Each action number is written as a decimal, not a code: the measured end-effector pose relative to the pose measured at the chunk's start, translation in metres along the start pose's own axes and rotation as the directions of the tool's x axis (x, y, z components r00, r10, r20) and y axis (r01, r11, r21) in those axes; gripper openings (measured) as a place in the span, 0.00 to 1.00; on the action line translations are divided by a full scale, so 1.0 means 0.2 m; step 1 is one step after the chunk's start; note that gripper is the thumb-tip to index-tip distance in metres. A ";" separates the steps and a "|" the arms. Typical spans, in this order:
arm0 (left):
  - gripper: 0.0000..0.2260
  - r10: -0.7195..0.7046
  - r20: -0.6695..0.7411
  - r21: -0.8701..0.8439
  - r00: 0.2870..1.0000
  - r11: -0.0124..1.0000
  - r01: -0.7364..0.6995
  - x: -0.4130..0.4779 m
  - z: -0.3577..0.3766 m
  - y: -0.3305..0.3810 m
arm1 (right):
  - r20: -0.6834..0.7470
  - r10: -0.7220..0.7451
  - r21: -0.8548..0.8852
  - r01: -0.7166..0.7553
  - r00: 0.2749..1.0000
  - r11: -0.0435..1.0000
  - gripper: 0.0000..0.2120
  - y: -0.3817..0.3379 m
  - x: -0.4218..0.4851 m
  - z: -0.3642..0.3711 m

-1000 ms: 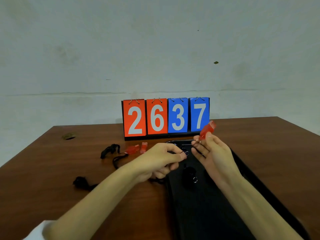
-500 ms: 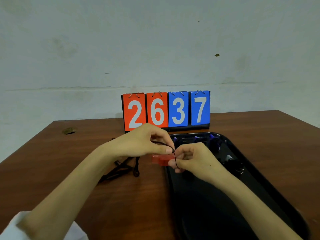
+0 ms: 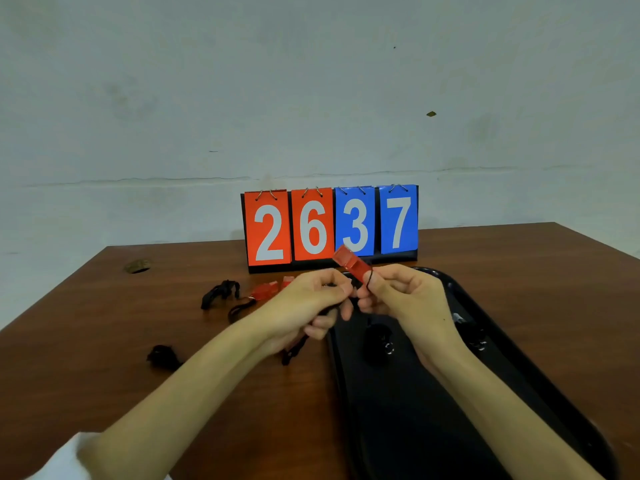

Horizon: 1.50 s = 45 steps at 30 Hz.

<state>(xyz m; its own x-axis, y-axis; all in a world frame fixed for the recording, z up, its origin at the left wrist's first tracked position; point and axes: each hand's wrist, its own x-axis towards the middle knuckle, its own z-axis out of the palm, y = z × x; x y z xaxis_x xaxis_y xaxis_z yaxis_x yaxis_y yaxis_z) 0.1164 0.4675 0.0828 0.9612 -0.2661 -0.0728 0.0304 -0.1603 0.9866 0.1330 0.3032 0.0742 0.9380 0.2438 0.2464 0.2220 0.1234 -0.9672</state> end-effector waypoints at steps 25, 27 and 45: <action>0.08 0.127 -0.160 0.437 0.979 0.898 -0.045 -0.05 -0.14 0.08 | 0.314 -0.054 -0.338 0.165 0.948 0.926 0.04 0.03 -0.03 0.02; 0.08 0.105 -0.175 0.435 0.979 0.900 -0.019 -0.04 -0.12 0.07 | 0.310 -0.061 -0.275 0.150 0.949 0.950 0.04 0.02 -0.02 0.01; 0.08 0.242 -0.139 0.479 0.960 0.865 -0.149 -0.01 0.05 0.03 | -0.212 -0.161 -0.337 0.083 0.964 0.938 0.04 0.04 0.02 -0.04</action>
<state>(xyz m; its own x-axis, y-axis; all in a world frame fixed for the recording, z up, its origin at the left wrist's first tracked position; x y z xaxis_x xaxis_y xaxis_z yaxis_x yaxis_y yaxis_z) 0.1115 0.4566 0.0880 0.9684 -0.1623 0.1893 -0.2482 -0.5544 0.7944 0.1396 0.2977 0.0677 0.9247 0.0114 0.3804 0.3757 -0.1882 -0.9074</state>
